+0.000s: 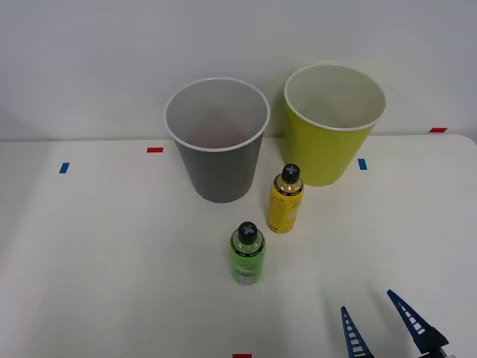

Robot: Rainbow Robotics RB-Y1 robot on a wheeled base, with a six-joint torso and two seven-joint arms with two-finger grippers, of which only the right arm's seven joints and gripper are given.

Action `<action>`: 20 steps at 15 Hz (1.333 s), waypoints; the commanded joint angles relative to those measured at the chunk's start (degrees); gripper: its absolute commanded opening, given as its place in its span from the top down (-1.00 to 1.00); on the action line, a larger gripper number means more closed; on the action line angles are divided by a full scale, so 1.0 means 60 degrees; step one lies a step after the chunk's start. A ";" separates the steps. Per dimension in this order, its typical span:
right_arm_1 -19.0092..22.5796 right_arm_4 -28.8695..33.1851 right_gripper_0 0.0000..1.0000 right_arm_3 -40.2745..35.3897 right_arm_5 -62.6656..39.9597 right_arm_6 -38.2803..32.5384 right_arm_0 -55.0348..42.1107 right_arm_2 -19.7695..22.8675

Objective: Put cans in the gray bin, plastic bottles in the light green bin

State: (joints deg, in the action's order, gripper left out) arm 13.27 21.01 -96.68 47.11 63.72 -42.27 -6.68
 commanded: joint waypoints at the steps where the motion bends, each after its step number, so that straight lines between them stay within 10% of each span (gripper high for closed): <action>1: 0.0000 0.0000 -0.67 0.0000 0.0000 0.0000 0.0000 0.0000; 20: 0.0000 0.0000 -0.66 0.0000 0.0000 0.0000 0.0000 0.0000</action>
State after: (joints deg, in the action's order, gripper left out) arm 13.27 21.01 -96.68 47.11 63.72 -42.27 -6.68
